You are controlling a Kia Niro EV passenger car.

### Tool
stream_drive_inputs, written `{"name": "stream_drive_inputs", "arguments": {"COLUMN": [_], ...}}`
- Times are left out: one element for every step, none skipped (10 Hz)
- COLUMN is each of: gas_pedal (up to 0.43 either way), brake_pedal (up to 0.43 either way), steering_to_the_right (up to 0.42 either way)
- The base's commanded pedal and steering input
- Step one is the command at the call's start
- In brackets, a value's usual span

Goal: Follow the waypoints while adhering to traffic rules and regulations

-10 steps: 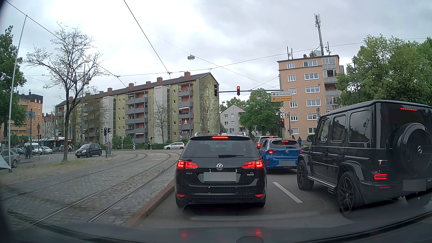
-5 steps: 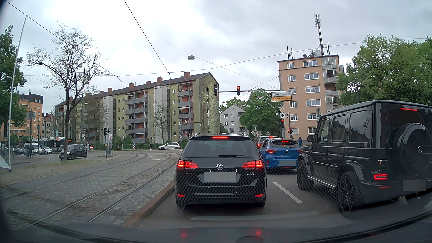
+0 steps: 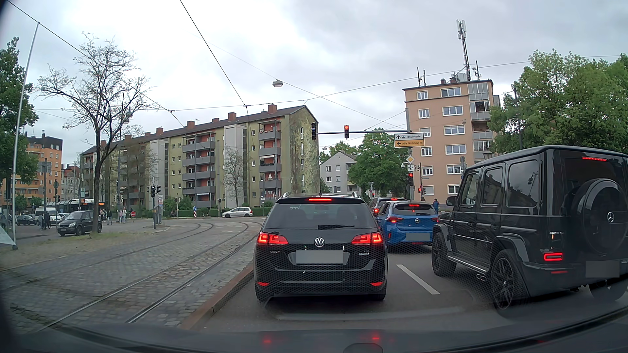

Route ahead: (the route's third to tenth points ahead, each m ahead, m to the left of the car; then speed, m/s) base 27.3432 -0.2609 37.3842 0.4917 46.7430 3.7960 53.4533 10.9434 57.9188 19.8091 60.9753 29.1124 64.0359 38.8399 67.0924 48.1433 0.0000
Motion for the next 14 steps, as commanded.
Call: {"name": "stream_drive_inputs", "arguments": {"gas_pedal": [0.000,0.000,0.000,0.000,0.000,0.000,0.000,0.000,0.000,0.000,0.000,0.000,0.000,0.000], "brake_pedal": [0.232,0.232,0.232,0.232,0.232,0.232,0.232,0.232,0.232,0.232,0.232,0.232,0.232,0.232], "steering_to_the_right": [-0.010,-0.009,-0.009,-0.010,-0.009,-0.009,-0.009,-0.010,-0.009,-0.009,-0.010,-0.009,-0.009,-0.010]}}
